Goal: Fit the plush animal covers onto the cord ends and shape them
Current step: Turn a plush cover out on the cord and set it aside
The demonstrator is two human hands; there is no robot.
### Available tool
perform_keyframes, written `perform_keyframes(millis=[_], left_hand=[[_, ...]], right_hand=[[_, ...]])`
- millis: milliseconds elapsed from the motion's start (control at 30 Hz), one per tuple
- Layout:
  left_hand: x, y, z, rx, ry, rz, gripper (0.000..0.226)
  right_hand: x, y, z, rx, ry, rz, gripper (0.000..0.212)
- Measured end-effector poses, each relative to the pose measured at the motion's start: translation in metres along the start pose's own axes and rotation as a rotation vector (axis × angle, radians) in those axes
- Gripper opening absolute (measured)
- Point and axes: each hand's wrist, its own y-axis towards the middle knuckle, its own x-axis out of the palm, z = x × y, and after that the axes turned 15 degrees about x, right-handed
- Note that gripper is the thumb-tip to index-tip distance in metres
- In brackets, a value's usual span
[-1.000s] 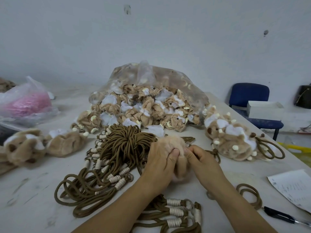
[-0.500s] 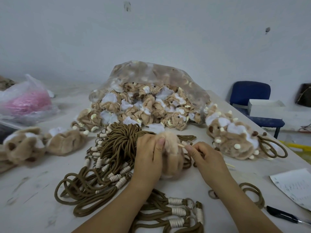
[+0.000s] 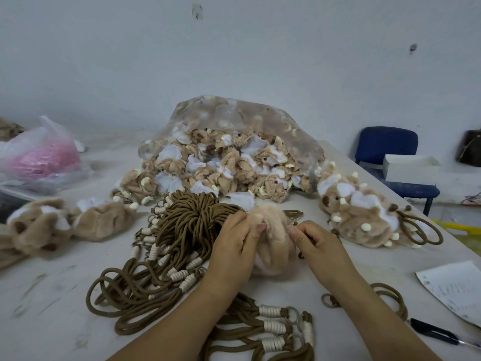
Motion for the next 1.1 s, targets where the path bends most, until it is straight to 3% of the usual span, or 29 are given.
perform_keyframes(millis=[200,333,533,667,900,1100], left_hand=[[0.0046,-0.0005,-0.003,0.073,-0.007,-0.025,0.018],[0.0072,-0.0042,-0.0018,-0.071,-0.13,-0.033,0.031],[0.0038,-0.0036,-0.0043,-0.233,-0.363,0.056,0.033],[0.0032,-0.0013,-0.0022,-0.193,-0.27,0.068,0.022],[0.0,0.001,0.0,-0.029,0.031,0.189,0.029],[-0.001,0.0023,-0.0042,-0.06,0.045,0.276,0.03]], right_hand=[[0.011,-0.0055,-0.0026,0.084,0.099,-0.046,0.038],[0.0079,-0.0049,-0.0028,0.071,0.069,-0.012,0.036],[0.0058,-0.0021,0.0,-0.049,-0.101,0.078,0.027],[0.0038,-0.0007,0.0032,-0.082,-0.165,0.106,0.022],[0.0077,-0.0036,0.0024,-0.131,-0.254,0.05,0.025],[0.0067,-0.0056,0.0031,-0.061,-0.291,0.031,0.036]])
